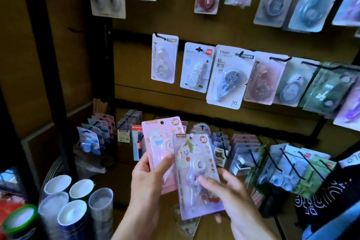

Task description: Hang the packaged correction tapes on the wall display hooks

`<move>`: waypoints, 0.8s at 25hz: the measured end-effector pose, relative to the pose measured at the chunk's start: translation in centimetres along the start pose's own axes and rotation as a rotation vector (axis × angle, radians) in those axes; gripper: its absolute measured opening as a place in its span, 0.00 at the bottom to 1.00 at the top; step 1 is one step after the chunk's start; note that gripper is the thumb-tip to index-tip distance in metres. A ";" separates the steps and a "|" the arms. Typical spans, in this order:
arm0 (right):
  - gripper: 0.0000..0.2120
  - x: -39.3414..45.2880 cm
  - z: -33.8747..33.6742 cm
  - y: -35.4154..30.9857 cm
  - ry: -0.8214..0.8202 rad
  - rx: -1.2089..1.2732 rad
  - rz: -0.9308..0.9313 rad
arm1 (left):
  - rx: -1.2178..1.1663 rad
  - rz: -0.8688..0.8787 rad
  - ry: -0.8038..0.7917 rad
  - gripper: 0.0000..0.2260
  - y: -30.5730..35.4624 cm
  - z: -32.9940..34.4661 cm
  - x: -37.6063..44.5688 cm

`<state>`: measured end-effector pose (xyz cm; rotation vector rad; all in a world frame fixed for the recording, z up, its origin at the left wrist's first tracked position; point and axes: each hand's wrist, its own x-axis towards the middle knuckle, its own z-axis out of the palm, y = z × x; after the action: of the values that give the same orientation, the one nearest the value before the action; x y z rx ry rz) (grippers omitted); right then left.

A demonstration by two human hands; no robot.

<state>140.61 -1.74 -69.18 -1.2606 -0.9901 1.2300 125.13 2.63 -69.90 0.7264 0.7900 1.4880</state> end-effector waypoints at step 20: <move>0.08 4.7 -1.2 -13.7 0.245 0.026 -0.542 | -0.070 0.036 0.014 0.17 0.7 0.1 0.6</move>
<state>143.92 4.01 -56.24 -1.0007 -1.0394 0.6506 124.74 3.23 -69.27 0.6816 0.7347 1.5474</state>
